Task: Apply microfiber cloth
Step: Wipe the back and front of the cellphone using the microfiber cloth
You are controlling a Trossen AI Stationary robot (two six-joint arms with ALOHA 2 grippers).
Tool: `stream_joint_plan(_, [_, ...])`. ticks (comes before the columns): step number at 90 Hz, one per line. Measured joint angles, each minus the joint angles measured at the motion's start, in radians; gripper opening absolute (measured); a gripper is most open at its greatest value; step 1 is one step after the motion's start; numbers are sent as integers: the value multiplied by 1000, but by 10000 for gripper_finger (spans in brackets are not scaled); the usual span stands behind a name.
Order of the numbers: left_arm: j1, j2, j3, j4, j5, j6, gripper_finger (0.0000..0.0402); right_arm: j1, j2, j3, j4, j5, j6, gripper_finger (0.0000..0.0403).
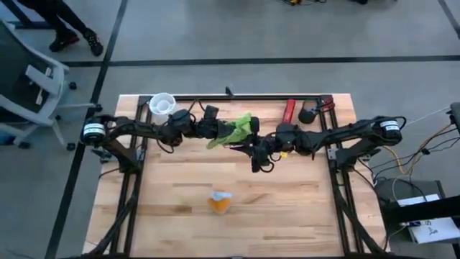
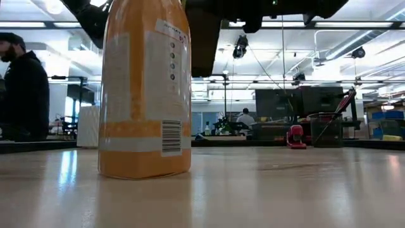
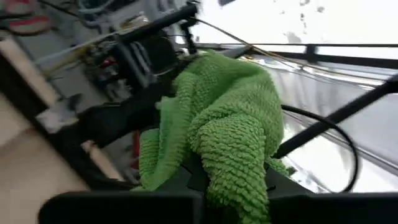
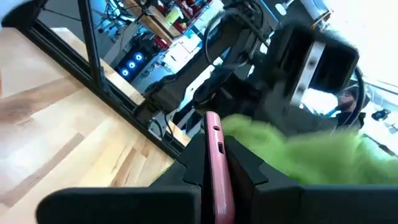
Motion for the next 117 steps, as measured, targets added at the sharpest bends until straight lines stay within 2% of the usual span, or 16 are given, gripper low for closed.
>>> stream_joint_plan(45, [15,3,-133,-38,-106,44,21,7,-32,29,-22,-4,-1,11])
stream_joint_plan(61, [15,3,-176,-35,-108,95,21,12,-32,69,-54,-4,0,12])
stream_joint_plan(74, [17,2,-218,-61,-114,195,21,12,-42,129,-125,-10,-2,12])
stream_joint_plan(87, [11,7,-259,-63,-77,279,21,4,-55,190,-132,69,-24,10])
stream_joint_plan(100, [25,-5,-310,-20,-90,359,21,15,-43,235,-255,92,34,10])
stream_joint_plan(111, [25,-79,-337,125,-62,560,21,7,-49,253,-263,226,146,10])
stream_joint_plan(117, [17,-134,-346,138,-71,697,21,9,-46,248,-270,291,222,10])
